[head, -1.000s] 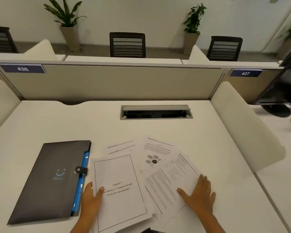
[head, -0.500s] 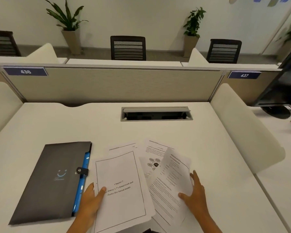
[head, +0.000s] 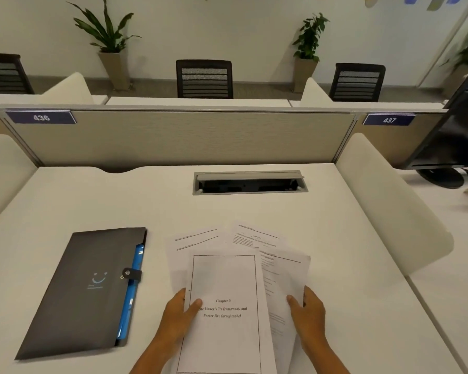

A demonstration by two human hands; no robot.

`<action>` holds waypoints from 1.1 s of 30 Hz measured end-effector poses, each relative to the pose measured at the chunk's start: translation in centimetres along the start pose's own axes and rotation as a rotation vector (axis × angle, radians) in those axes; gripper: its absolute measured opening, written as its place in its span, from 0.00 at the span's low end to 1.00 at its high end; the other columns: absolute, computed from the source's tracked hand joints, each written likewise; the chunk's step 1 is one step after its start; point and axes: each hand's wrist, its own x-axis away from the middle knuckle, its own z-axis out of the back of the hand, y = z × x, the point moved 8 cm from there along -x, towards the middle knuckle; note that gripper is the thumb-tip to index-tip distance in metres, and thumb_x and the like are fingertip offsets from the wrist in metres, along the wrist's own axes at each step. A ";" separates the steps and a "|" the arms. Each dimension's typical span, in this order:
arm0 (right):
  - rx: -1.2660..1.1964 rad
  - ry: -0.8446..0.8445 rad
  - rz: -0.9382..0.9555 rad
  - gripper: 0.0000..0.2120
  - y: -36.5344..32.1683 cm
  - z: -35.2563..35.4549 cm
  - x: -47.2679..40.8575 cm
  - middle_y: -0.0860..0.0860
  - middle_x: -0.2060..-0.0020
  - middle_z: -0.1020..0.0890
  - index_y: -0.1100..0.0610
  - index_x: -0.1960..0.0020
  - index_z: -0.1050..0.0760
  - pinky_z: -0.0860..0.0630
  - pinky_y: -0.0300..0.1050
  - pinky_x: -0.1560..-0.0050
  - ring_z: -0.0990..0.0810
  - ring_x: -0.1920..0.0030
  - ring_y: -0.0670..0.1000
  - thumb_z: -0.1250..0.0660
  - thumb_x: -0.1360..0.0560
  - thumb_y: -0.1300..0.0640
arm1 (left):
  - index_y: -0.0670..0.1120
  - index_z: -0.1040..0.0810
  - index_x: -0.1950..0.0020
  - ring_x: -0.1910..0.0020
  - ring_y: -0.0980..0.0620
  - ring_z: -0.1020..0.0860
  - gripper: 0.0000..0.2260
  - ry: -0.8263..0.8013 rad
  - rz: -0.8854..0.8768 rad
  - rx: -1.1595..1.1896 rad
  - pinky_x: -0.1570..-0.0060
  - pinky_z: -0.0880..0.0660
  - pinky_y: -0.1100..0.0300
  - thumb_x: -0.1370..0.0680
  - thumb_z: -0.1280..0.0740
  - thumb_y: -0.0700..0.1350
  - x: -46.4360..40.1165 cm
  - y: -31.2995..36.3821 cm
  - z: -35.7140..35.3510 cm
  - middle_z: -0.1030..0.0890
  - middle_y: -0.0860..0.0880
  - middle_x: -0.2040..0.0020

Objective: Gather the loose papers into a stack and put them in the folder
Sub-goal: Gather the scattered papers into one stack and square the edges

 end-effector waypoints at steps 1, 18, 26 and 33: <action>-0.002 -0.011 0.006 0.07 0.0 -0.4 0.2 0.47 0.50 0.14 0.56 0.41 0.18 0.16 0.50 0.45 0.15 0.48 0.51 0.30 0.18 0.63 | 0.45 0.29 0.24 0.32 0.48 0.24 0.24 -0.015 -0.011 -0.008 0.28 0.29 0.51 0.19 0.30 0.47 0.1 0.2 -0.4 0.22 0.48 0.29; -0.141 -0.489 -0.028 0.12 -3.8 -7.3 3.8 0.41 0.49 0.10 0.35 0.47 0.14 0.15 0.37 0.48 0.11 0.47 0.44 0.34 0.15 0.49 | 0.56 0.28 0.33 0.38 0.51 0.22 0.15 0.027 -0.020 0.044 0.37 0.24 0.54 0.19 0.32 0.50 0.6 -0.2 0.3 0.20 0.59 0.41; -0.124 -0.620 -0.037 0.11 -5.8 -9.9 4.9 0.47 0.46 0.10 0.42 0.42 0.14 0.15 0.49 0.40 0.11 0.43 0.49 0.34 0.16 0.42 | 0.51 0.21 0.35 0.44 0.54 0.15 0.15 0.018 0.072 0.367 0.46 0.20 0.58 0.22 0.26 0.48 1.0 -2.0 2.5 0.13 0.53 0.42; -0.084 -0.726 -0.089 0.15 -6.7 -11.6 5.3 0.45 0.46 0.10 0.40 0.40 0.16 0.18 0.41 0.49 0.11 0.48 0.46 0.39 0.15 0.38 | 0.51 0.21 0.33 0.40 0.46 0.15 0.21 -0.092 0.166 0.384 0.37 0.21 0.43 0.25 0.23 0.47 1.4 -3.3 2.8 0.13 0.50 0.41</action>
